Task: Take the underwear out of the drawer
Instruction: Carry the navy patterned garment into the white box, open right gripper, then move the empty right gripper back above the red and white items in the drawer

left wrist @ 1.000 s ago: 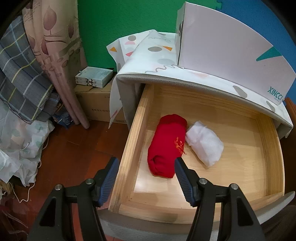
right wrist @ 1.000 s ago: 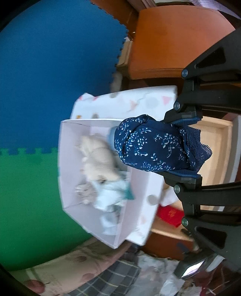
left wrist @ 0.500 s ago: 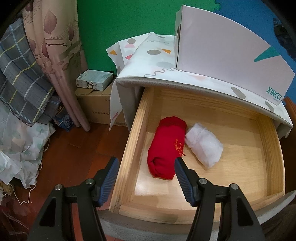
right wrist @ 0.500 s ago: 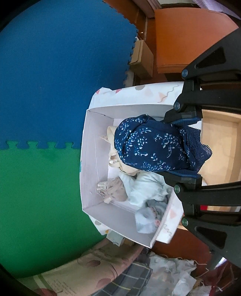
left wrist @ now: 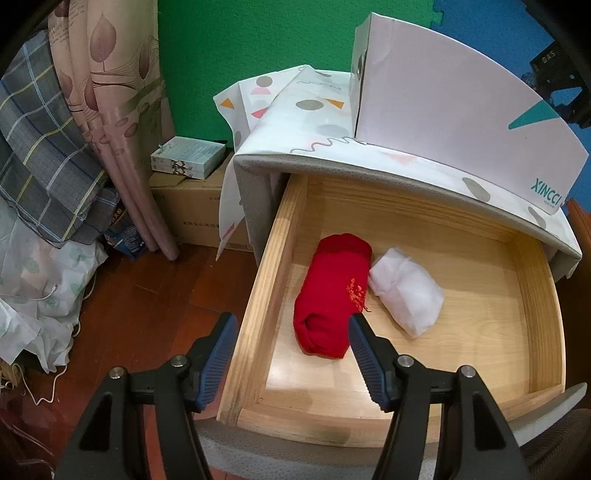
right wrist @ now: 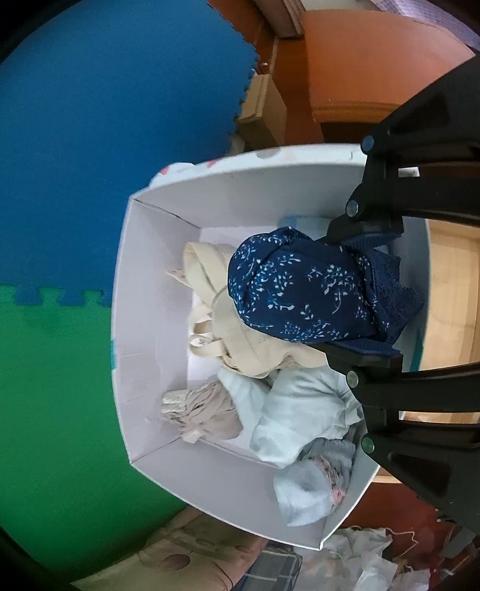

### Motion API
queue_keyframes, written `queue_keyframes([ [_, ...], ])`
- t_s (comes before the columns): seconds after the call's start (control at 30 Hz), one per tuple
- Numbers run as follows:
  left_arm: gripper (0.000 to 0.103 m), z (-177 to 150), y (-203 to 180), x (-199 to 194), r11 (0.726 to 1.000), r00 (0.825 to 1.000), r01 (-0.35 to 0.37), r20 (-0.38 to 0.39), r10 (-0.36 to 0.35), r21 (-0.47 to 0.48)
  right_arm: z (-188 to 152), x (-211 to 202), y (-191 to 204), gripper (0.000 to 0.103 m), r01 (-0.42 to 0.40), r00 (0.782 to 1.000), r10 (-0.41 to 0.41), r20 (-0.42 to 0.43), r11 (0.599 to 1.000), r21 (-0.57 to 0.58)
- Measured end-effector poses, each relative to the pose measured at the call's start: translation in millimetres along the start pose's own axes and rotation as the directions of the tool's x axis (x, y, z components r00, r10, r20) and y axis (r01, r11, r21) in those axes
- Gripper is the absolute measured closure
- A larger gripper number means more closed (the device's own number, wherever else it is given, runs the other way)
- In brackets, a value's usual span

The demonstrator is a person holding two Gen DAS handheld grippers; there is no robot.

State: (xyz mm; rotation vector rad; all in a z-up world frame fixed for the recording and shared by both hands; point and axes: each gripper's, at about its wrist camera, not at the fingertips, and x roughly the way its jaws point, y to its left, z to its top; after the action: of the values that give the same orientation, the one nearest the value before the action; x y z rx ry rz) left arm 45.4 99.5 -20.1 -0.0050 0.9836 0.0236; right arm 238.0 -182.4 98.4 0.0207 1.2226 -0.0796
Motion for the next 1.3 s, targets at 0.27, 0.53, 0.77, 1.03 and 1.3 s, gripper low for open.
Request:
queue_keyframes([
  [0.27,0.039,0,-1,1,1.000,1.000,-0.002,-0.006,0.002,0.001,-4,2,3,0.038,0.004,1.000,-0.004,-0.002,1.000,-0.009],
  [0.53,0.039,0,1,0,1.000,1.000,-0.007,-0.003,0.007,-0.005,-17,-36,19,0.033,-0.003,0.997,0.010,0.073,0.995,-0.096],
  [0.77,0.039,0,5,-1,1.000,1.000,-0.017,0.000,0.017,-0.021,-61,-59,33,0.033,-0.063,0.992,0.081,0.101,0.983,-0.170],
  [1.03,0.039,0,15,-6,0.997,0.999,-0.039,0.026,0.041,-0.067,-126,-49,47,0.033,-0.105,0.989,0.130,0.072,0.952,-0.288],
  [1.3,0.039,1,28,-5,0.991,0.999,-0.052,-0.004,0.052,-0.125,-170,8,55,0.033,-0.139,0.990,0.130,-0.048,0.938,-0.318],
])
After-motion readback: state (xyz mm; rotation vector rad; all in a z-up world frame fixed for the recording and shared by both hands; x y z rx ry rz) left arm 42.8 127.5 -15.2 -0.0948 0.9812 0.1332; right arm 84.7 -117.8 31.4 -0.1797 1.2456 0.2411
